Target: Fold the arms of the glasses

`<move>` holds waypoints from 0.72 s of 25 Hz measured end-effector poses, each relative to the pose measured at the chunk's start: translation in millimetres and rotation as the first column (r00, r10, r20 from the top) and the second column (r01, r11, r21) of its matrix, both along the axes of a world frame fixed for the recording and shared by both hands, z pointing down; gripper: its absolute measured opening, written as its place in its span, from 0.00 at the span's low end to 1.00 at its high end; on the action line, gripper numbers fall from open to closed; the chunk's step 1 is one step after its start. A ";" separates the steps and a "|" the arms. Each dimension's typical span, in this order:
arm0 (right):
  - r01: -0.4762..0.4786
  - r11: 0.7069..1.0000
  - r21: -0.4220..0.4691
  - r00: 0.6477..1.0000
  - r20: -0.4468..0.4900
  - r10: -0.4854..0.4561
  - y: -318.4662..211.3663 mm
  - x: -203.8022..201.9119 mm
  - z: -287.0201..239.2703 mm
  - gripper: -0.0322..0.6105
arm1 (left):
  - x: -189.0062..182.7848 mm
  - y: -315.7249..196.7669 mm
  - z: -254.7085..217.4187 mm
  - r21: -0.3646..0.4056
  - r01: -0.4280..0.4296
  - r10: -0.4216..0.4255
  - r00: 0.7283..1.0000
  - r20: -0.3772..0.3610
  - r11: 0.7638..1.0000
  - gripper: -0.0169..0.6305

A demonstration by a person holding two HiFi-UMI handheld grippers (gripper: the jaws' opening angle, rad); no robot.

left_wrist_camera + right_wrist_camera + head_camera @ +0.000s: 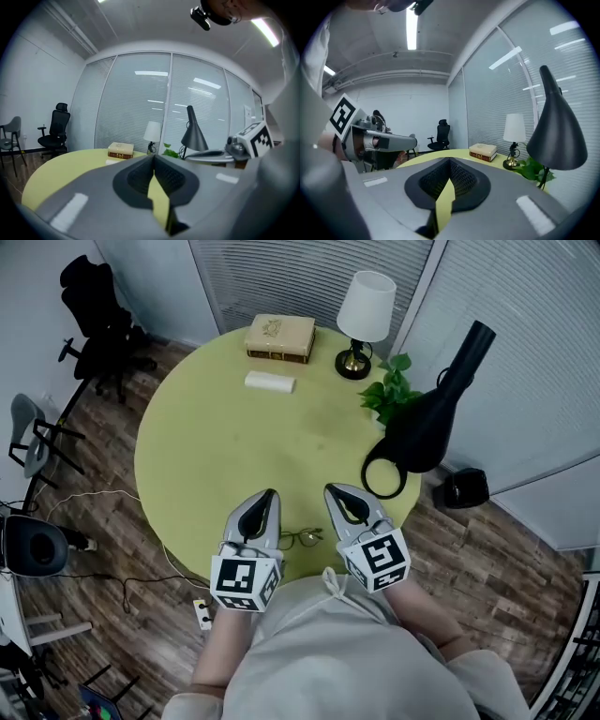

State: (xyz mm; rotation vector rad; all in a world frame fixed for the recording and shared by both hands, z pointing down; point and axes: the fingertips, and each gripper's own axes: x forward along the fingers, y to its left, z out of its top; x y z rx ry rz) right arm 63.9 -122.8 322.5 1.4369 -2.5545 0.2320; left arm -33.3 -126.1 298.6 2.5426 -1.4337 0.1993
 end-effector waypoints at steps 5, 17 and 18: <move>0.004 1.000 -0.004 1.000 0.027 -0.004 -3.8 -0.8 -4.3 0.05 | 0.7 -4.6 -0.8 0.002 -0.002 0.002 1.000 0.006 1.000 0.04; 0.026 1.000 0.008 1.000 0.010 -0.026 -6.2 -10.2 -7.9 0.05 | -8.6 -7.5 -3.9 0.008 0.031 -0.031 1.000 -0.006 1.000 0.04; 0.029 1.000 0.003 1.000 0.011 -0.029 -6.1 -10.2 -7.4 0.05 | -8.5 -7.2 -3.7 0.006 0.032 -0.032 0.999 -0.009 0.999 0.04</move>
